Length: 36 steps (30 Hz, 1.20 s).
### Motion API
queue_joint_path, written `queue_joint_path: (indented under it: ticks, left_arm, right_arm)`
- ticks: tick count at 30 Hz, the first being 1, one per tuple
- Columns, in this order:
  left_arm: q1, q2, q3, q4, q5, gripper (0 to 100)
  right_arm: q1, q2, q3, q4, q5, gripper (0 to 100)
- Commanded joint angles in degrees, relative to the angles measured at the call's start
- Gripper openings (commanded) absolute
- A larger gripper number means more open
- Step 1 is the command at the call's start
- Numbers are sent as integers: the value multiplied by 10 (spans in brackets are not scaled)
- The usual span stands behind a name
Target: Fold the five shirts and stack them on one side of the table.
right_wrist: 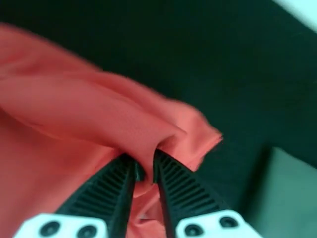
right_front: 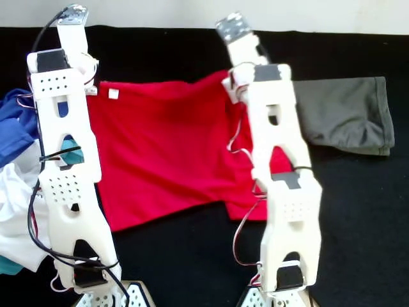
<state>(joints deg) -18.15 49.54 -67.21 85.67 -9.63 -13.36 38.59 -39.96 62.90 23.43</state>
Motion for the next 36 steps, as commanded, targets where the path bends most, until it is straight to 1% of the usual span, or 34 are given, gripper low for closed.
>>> queue_joint_path:
  ticks: [1,3,5,9,12,15,21,26,32,34,36]
  left_arm:
    - [7,-6,-23,2,-4,9]
    - [6,-6,-23,2,-4,9]
    - [5,-6,-24,2,-4,9]
    - [3,-7,-24,2,-4,9]
    - [3,-7,-24,2,-4,9]
    - [5,-7,-24,2,-4,9]
    - [7,-9,-25,11,-3,9]
    - [7,-9,-25,47,-3,9]
    - [7,-9,-25,103,-4,9]
    - [7,-9,-25,118,-4,9]
    - [7,-11,-25,126,-4,9]
  right_arm:
    - [-22,7,-27,4,-32,6]
    - [-22,11,-27,25,-69,6]
    - [-19,14,-27,43,-81,6]
    - [13,15,-24,60,-80,6]
    - [39,17,-22,51,-40,6]
    - [64,56,-25,-8,-4,6]
    - [102,157,-36,-223,20,6]
    - [114,196,-133,-303,20,6]
    - [114,233,-249,-298,20,6]
    - [114,231,-272,-251,20,6]
    - [112,224,-300,-182,17,6]
